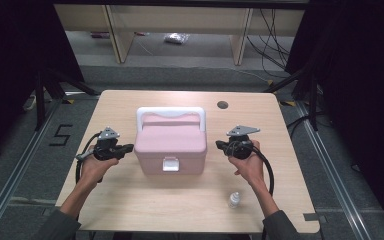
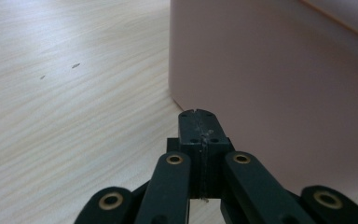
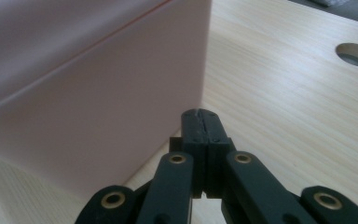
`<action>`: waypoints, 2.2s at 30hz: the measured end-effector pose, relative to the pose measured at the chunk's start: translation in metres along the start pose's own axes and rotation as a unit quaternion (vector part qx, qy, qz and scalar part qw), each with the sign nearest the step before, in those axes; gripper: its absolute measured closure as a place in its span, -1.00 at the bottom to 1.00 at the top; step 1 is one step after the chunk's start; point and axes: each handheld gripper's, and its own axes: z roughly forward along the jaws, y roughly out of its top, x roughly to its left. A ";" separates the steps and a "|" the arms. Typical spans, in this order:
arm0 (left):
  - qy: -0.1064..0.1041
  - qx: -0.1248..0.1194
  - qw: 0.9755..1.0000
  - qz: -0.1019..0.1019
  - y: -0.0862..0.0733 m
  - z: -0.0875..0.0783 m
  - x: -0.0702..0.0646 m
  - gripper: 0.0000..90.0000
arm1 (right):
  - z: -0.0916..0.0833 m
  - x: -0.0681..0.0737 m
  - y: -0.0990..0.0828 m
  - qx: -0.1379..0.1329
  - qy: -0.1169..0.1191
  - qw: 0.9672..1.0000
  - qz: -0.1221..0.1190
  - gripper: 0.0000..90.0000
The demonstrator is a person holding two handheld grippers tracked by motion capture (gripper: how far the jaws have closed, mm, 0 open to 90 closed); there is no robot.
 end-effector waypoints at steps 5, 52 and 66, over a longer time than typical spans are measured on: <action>-0.010 0.008 1.000 0.014 0.003 0.004 -0.004 1.00 | 0.008 0.002 0.001 0.009 0.007 1.000 -0.021 1.00; -0.048 0.022 0.995 0.090 0.030 0.029 -0.069 1.00 | -0.034 -0.007 -0.013 0.011 -0.017 1.000 0.008 1.00; -0.053 0.020 0.994 0.093 0.032 0.033 -0.075 1.00 | -0.044 -0.007 -0.021 0.008 -0.020 1.000 0.006 1.00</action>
